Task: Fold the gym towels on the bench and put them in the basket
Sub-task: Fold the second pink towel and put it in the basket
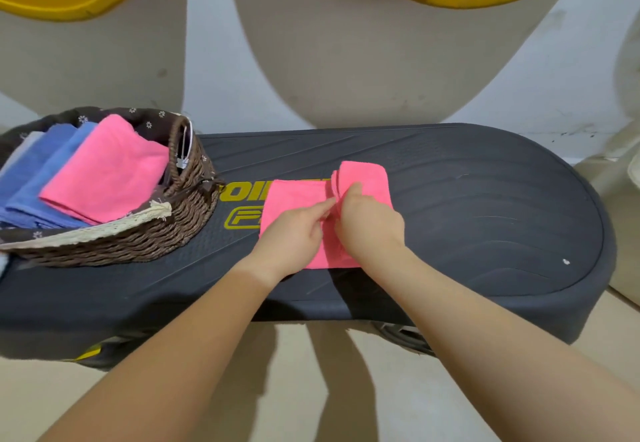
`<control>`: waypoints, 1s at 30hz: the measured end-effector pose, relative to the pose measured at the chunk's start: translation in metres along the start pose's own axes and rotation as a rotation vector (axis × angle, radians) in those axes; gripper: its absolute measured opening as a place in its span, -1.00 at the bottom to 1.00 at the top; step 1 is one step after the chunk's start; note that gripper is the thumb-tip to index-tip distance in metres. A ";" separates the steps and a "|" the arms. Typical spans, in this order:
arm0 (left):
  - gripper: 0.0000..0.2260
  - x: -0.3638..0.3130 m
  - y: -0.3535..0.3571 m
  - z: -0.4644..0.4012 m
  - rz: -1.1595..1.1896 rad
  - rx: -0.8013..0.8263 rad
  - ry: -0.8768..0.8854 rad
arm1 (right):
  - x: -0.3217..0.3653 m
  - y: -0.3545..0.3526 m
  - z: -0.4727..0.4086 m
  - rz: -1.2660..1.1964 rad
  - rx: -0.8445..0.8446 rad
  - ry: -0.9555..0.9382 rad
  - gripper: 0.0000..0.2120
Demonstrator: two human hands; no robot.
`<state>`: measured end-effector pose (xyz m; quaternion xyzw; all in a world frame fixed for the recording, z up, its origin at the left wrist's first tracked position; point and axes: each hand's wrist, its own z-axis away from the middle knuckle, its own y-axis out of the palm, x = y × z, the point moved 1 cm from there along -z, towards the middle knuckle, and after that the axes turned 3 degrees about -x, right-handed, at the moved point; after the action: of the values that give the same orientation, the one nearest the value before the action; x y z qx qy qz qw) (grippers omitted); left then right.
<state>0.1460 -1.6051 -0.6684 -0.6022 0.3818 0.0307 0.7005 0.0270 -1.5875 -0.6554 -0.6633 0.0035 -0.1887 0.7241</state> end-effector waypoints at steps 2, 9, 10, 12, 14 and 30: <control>-0.56 0.004 0.004 0.001 -0.041 0.039 0.053 | 0.001 0.006 -0.006 -0.002 -0.004 0.024 -0.51; -0.62 0.020 -0.001 0.005 -0.179 -0.160 -0.151 | -0.009 0.042 0.009 0.104 -0.325 -0.339 -0.53; -0.62 0.023 -0.001 0.008 -0.248 -0.189 -0.240 | -0.009 0.044 0.010 0.098 -0.264 -0.328 -0.45; -0.56 0.026 -0.002 0.016 -0.317 -0.222 -0.427 | -0.007 0.041 0.014 0.115 -0.158 -0.256 -0.25; -0.53 0.027 -0.001 0.021 -0.308 -0.259 -0.541 | -0.005 0.042 0.012 0.151 -0.131 -0.174 -0.19; -0.70 0.012 -0.018 0.000 0.402 -0.199 -0.670 | -0.004 0.034 0.003 0.062 0.047 -0.168 -0.38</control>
<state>0.1634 -1.6147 -0.6607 -0.5369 0.2378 0.3986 0.7045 0.0329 -1.5821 -0.6890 -0.6592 -0.0411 -0.1096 0.7428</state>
